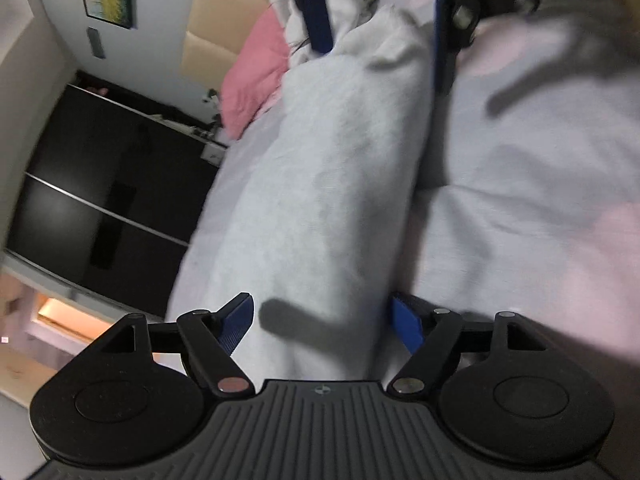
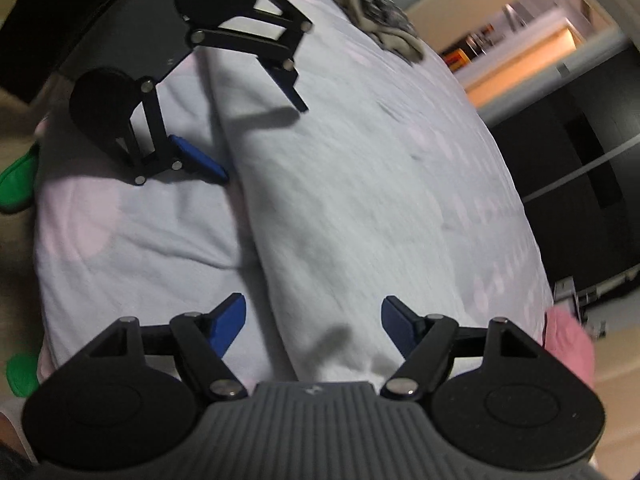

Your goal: Fold clothes

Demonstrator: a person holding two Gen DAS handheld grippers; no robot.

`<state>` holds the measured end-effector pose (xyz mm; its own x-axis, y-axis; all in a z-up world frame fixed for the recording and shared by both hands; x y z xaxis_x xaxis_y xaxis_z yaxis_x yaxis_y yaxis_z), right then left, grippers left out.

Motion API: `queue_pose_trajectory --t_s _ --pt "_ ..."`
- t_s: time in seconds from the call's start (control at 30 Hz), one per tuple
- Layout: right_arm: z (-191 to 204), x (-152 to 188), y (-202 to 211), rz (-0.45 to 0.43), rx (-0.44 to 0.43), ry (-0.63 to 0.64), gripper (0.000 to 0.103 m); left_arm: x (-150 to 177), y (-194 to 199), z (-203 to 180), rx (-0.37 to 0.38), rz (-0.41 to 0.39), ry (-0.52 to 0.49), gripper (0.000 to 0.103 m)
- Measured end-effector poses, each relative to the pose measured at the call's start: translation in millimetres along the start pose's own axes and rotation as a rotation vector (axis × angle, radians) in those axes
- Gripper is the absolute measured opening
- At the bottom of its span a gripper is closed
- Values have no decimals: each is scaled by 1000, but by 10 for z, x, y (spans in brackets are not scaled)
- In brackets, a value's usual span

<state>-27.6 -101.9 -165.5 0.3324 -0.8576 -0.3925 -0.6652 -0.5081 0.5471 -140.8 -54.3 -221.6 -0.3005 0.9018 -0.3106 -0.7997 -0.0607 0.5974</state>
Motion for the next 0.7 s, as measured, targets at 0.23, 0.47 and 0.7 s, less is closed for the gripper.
queue_pose_trajectory --t_s 0.23,0.47,0.7 --pt "-41 71 -31 23 0 -38 77 -45 -221 79 -49 -32 -67 77" --pt "-18 115 50 25 1 -49 77 -108 -158 -68 -155 -7 -162 62" --pt "-6 183 47 36 -4 -73 77 -89 -158 -389 -174 136 -187 44"
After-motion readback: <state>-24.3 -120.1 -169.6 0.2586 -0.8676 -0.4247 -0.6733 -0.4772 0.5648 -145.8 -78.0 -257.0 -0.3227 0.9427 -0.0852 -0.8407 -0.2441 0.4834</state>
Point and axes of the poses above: each gripper's, at about its wrist camera, not at the fingertips, and y roughly against the way its jaws point, z to its left, x to its underside, the point moved 8 cm from there along -y, roughly the way its jaws point, and after that the axes turned 12 degrees about x, right-handed, at the moved point
